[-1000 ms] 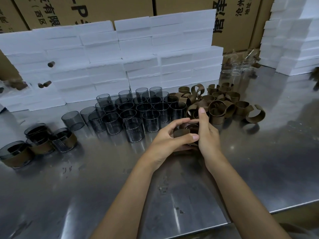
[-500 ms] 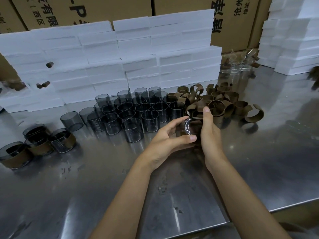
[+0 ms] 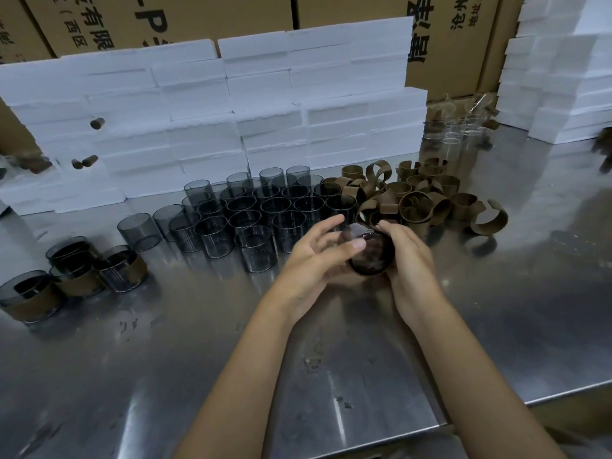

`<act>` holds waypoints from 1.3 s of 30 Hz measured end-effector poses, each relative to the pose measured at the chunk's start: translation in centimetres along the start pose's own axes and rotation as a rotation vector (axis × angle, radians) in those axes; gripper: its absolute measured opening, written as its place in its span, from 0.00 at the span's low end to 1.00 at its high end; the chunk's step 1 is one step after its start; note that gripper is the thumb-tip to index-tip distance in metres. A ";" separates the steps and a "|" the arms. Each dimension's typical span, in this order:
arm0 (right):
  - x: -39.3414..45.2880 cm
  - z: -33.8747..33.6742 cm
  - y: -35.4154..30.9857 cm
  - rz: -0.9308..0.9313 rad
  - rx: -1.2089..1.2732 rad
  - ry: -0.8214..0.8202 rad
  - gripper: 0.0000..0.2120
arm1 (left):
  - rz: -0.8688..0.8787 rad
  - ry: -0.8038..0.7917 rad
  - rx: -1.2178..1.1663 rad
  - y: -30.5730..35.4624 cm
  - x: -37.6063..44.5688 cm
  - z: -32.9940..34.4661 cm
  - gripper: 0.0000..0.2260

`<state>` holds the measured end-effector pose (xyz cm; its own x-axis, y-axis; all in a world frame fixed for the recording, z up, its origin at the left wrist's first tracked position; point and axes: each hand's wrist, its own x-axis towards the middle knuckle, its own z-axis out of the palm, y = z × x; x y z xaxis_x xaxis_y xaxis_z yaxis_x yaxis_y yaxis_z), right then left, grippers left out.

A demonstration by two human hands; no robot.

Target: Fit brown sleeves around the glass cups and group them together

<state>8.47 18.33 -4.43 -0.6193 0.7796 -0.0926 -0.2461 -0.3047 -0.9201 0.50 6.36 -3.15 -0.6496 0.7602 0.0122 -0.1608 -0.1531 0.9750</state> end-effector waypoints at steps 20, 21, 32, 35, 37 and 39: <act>-1.3 1.7 0.9 0.130 0.073 0.000 0.11 | 0.019 0.493 -0.003 -1.9 0.3 3.0 0.28; -1.4 1.8 0.8 0.134 0.072 -0.005 0.10 | 0.027 0.494 -0.006 -1.9 0.3 3.0 0.28; -1.7 1.8 0.7 0.128 0.068 -0.044 0.07 | 0.002 0.491 -0.011 -2.0 0.5 2.6 0.30; -1.4 1.7 0.7 0.008 0.036 0.023 0.10 | -0.011 0.438 -0.006 -1.8 0.9 2.5 0.29; -1.2 1.5 0.4 -0.162 0.020 0.118 0.12 | -0.018 0.330 -0.042 -1.5 1.1 2.4 0.25; -0.9 1.0 0.0 -0.284 0.043 0.219 0.17 | -0.041 0.192 -0.030 -1.1 1.0 2.1 0.20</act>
<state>8.26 17.05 -3.99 -0.3489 0.9337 0.0808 -0.4195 -0.0785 -0.9043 1.60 8.62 -3.79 -0.7713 0.6323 -0.0731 -0.2106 -0.1450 0.9668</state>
